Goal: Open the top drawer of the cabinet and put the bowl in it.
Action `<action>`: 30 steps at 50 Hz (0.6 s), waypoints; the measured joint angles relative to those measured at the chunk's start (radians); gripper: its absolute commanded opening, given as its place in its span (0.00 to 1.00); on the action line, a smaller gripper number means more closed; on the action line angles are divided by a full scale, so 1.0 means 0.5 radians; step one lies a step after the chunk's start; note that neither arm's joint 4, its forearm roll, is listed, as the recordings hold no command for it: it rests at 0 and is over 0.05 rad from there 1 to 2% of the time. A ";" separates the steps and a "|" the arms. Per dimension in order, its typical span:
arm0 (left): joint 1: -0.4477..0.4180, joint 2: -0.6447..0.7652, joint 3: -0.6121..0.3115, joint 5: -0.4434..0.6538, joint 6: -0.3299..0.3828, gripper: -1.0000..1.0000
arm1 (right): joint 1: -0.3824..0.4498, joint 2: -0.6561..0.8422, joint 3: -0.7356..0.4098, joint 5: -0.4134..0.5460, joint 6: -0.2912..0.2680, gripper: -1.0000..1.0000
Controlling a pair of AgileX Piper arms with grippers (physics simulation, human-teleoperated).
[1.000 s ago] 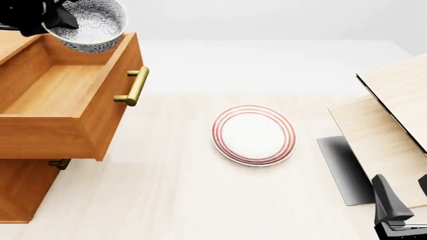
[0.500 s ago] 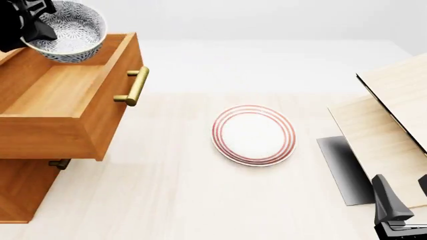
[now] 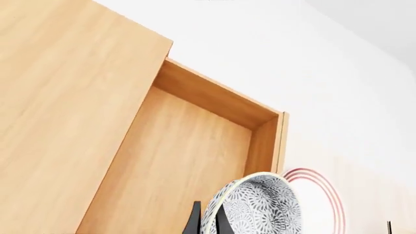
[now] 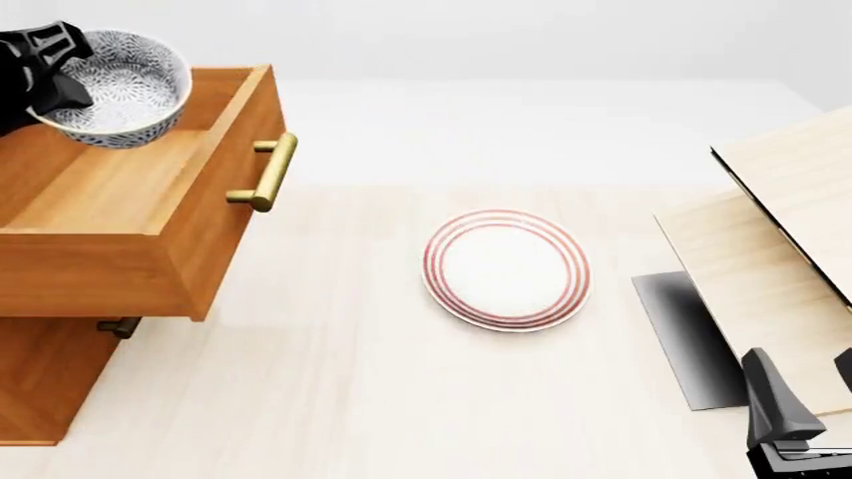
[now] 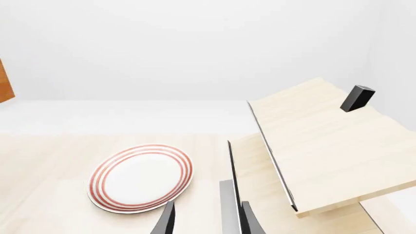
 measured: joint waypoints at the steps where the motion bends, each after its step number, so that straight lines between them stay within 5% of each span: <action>1: 0.004 -0.002 0.008 -0.006 -0.002 0.00 | 0.000 0.000 0.000 0.000 0.000 1.00; 30: 0.084 0.067 0.119 -0.149 -0.037 0.00 | 0.000 0.000 0.000 0.000 0.000 1.00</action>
